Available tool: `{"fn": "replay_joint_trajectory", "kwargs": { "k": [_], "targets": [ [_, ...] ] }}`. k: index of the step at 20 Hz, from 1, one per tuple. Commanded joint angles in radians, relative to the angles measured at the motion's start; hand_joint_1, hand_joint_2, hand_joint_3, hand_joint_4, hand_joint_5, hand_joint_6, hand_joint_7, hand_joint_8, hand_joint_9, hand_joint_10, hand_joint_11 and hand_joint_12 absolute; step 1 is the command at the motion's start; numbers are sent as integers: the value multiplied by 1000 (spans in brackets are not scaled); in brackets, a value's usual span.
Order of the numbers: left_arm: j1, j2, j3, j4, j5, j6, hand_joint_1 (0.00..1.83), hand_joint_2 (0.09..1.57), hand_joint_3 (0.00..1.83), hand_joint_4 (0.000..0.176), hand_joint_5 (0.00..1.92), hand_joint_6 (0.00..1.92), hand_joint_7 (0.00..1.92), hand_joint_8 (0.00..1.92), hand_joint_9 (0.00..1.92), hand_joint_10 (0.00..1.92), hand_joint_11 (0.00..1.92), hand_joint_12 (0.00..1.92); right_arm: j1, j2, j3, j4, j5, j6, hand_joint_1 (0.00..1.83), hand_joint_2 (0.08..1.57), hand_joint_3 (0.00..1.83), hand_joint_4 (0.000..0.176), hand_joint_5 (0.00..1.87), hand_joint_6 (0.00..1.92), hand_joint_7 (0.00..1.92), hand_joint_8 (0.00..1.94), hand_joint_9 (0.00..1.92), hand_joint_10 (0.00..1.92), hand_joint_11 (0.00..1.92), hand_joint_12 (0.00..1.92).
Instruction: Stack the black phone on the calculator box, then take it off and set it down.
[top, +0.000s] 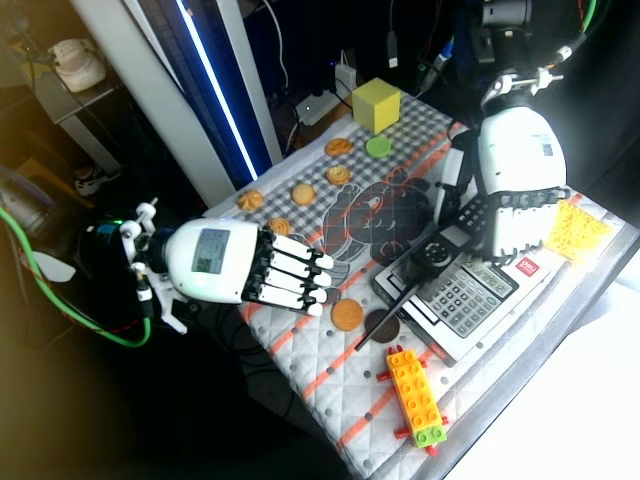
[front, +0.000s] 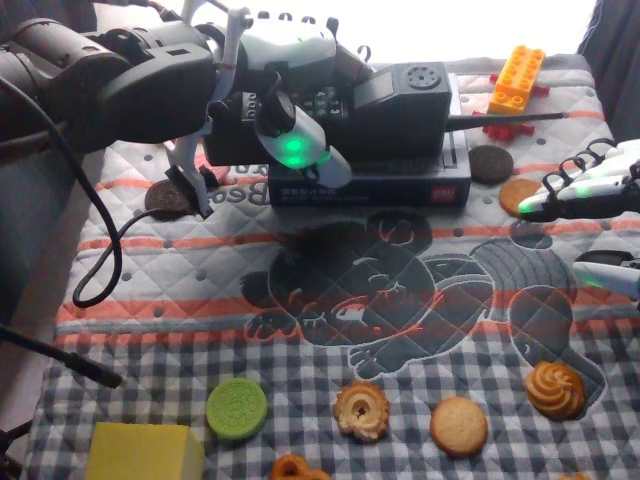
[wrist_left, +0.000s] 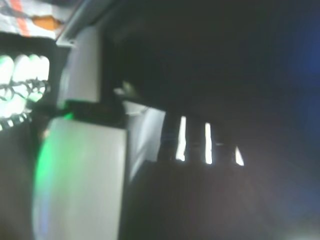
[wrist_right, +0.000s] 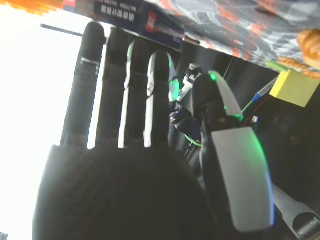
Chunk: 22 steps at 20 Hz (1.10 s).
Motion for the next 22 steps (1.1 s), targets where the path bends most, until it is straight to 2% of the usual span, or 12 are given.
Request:
{"fn": "replay_joint_trajectory", "kwargs": {
  "k": [1,2,4,5,7,9,10,15,17,19,21,22],
  "targets": [
    [-3,4,1,-2,-102,-3,815,982,0,33,347,8,426,233,392,850,166,1352,11,-1,3,25,114,3,602,1340,0,0,641,0,670,0,702,0,573,341],
    [-1,5,-1,-6,-108,-3,818,959,1,64,311,3,410,84,387,563,83,1257,11,-2,4,25,114,3,623,1340,0,0,637,0,668,0,682,0,556,326],
    [5,17,-19,-14,-132,-3,780,935,0,108,273,1,383,4,389,183,7,1184,11,-4,4,25,114,3,641,1339,0,0,642,1,675,1,681,1,558,308],
    [8,30,-35,-20,-153,-3,718,939,2,133,194,1,253,0,243,60,1,774,11,-5,4,25,114,3,630,1342,1,0,646,2,681,2,695,5,573,305],
    [11,67,-77,-41,-203,-3,649,921,0,171,102,3,96,6,56,17,0,146,13,-5,5,25,114,3,623,1334,0,0,648,2,685,3,697,4,581,304],
    [11,109,-119,-60,-265,-3,674,910,0,163,125,9,111,12,52,17,0,5,14,-6,5,25,114,3,655,1330,0,0,642,0,673,1,674,1,558,285],
    [9,137,-146,-69,-308,-3,674,912,0,173,103,1,88,2,42,10,0,0,14,-8,4,25,114,3,674,1327,0,0,642,0,672,1,669,0,560,278],
    [13,254,-236,-118,-414,-4,618,898,1,176,31,0,92,0,85,0,26,14,15,-9,3,26,114,6,694,1318,0,0,642,1,698,6,741,17,645,324],
    [51,325,-298,-140,-476,-5,623,899,1,176,13,0,54,0,69,0,36,20,25,-6,3,27,115,6,723,1304,0,0,648,1,693,0,726,1,570,423],
    [139,431,-399,-142,-584,-50,597,907,3,176,12,4,66,10,52,1,21,17,55,4,1,28,124,6,607,1315,5,0,609,0,643,1,635,0,487,375],
    [243,518,-481,-141,-697,-136,708,906,0,175,14,0,114,1,15,0,0,2,77,6,-1,28,137,6,563,1297,2,0,564,0,623,0,602,0,512,227],
    [299,554,-517,-141,-747,-177,847,898,0,156,2,0,44,0,2,0,0,0,95,7,-1,28,146,6,585,1280,0,32,563,1,612,0,577,0,479,190]
  ]
}}
